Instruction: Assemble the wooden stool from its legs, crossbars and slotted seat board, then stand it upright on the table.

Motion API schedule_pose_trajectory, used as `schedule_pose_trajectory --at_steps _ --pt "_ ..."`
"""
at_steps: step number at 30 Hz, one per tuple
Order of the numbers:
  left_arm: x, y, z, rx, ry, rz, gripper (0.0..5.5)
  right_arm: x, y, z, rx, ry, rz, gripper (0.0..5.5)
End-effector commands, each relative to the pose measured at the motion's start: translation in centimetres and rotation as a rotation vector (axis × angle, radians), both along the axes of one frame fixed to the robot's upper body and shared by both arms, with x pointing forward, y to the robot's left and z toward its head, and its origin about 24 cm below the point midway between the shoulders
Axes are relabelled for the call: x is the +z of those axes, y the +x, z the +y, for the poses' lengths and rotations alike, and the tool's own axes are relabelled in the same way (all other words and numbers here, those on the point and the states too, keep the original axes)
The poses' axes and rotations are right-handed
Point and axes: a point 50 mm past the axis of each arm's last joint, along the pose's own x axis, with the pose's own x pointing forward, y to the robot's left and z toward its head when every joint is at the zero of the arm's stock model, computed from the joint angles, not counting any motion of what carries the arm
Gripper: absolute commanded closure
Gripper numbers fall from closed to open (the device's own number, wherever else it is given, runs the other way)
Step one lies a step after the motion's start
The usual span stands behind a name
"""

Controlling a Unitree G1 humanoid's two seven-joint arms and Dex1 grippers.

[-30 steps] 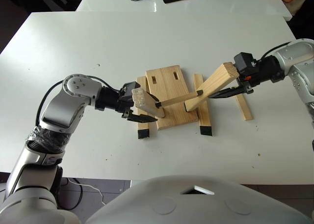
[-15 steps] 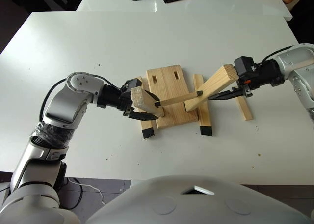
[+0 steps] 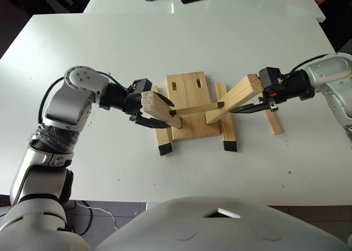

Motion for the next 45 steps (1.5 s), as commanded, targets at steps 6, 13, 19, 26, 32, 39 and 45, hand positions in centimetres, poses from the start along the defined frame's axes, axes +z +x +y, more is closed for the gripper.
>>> schedule_pose_trajectory --at_steps 6,13,19,26,32,39,45 --pt "2.5 4.5 4.8 0.218 0.075 -0.123 2.08 -5.7 -2.3 -0.9 -0.007 -0.274 0.169 3.46" --pt "5.2 7.5 -0.6 0.239 -0.205 0.002 2.77 -6.0 -2.2 -0.8 -0.001 -0.279 0.165 3.46" --pt "6.7 5.8 -5.3 0.006 -0.271 0.127 3.38 -6.2 -2.1 -0.4 0.001 -0.274 0.16 3.46" --pt "6.2 3.2 -7.9 -0.18 -0.222 0.159 3.77 -6.3 -2.2 0.0 0.004 -0.264 0.161 3.46" --pt "6.3 2.1 -9.1 -0.233 -0.247 0.192 3.82 -6.5 -2.2 0.4 0.01 -0.256 0.152 3.46" --pt "2.0 1.4 -9.3 -0.239 -0.121 0.247 3.82 -6.8 -2.4 0.4 0.01 -0.26 0.159 3.46" --pt "-2.8 1.2 -8.5 -0.188 0.02 0.324 3.82 -6.9 -2.4 0.6 0.02 -0.269 0.158 3.46"
